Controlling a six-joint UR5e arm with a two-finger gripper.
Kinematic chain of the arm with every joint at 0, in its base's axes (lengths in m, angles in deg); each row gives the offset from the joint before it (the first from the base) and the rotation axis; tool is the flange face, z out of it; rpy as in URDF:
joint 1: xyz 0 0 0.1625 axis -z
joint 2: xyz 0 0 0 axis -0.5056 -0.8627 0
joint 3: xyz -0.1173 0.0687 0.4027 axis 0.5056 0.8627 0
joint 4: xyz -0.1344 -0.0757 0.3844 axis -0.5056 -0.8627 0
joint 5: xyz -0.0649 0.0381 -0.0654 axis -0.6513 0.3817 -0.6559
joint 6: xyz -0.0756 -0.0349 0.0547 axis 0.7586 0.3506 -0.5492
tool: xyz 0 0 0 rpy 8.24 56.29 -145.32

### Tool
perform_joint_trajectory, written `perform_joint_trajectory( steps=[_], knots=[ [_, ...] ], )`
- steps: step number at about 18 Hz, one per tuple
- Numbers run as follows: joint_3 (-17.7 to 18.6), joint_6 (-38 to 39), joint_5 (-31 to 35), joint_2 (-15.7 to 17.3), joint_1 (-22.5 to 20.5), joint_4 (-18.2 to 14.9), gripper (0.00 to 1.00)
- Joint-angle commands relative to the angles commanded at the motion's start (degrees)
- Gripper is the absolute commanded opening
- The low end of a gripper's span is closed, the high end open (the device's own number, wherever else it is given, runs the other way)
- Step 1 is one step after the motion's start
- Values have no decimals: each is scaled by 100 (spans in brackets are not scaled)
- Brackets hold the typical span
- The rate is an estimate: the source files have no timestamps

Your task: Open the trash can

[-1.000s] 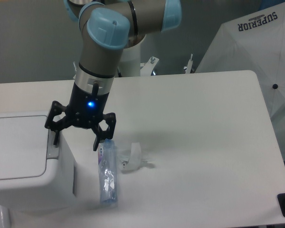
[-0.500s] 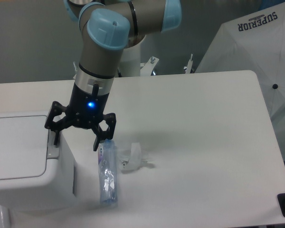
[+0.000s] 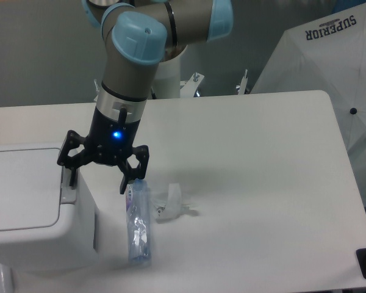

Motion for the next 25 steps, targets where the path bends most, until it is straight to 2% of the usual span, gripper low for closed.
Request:
perform_joint_trajectory(
  steps=[12, 18, 20, 23, 25],
  knots=[
    [-17, 0, 44, -26, 18, -9, 100],
    [-324, -35, 35, 132, -17, -26, 100],
    [-500, -26, 70, 123, -105, 52, 100],
    [-589, 0, 88, 228, -614, 132, 100],
    [-624, -35, 132, 299, -747, 403, 100]
  ],
)
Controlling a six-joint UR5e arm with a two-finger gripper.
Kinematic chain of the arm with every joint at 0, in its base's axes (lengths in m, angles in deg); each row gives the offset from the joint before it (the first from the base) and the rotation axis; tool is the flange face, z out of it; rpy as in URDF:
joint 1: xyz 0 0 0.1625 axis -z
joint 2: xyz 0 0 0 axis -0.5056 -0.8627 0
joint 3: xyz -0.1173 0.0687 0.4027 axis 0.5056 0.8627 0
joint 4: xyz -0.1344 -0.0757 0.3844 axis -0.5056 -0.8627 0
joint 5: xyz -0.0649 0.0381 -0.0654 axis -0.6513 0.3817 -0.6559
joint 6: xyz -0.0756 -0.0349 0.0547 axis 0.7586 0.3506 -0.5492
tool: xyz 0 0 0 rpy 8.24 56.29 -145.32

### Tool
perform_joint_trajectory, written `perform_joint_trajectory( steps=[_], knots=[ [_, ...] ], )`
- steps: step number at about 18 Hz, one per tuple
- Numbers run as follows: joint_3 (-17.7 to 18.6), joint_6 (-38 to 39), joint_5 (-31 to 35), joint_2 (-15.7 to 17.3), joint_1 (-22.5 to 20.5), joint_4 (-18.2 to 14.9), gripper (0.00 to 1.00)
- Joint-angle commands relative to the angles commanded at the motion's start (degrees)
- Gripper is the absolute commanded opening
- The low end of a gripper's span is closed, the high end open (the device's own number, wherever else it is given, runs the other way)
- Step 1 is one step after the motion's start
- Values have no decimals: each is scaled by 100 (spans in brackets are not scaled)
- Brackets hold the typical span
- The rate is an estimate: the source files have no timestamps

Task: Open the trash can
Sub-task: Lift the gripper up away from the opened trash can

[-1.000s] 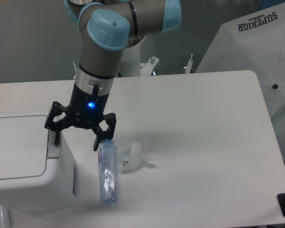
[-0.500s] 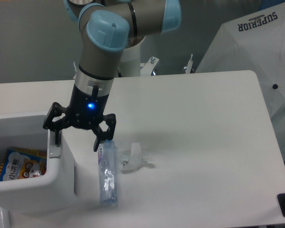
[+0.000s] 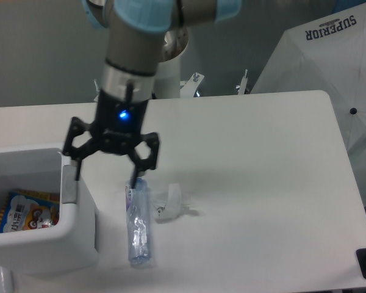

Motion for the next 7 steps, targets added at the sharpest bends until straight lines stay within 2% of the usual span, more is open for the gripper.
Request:
perform_joint_trajectory(
  steps=[1, 4, 7],
  knots=[
    [-9, -9, 44, 26, -96, 89, 100],
    [-71, -105, 272, 71, -352, 81, 100],
    [-36, -411, 947, 53, -370, 63, 100]
  ],
)
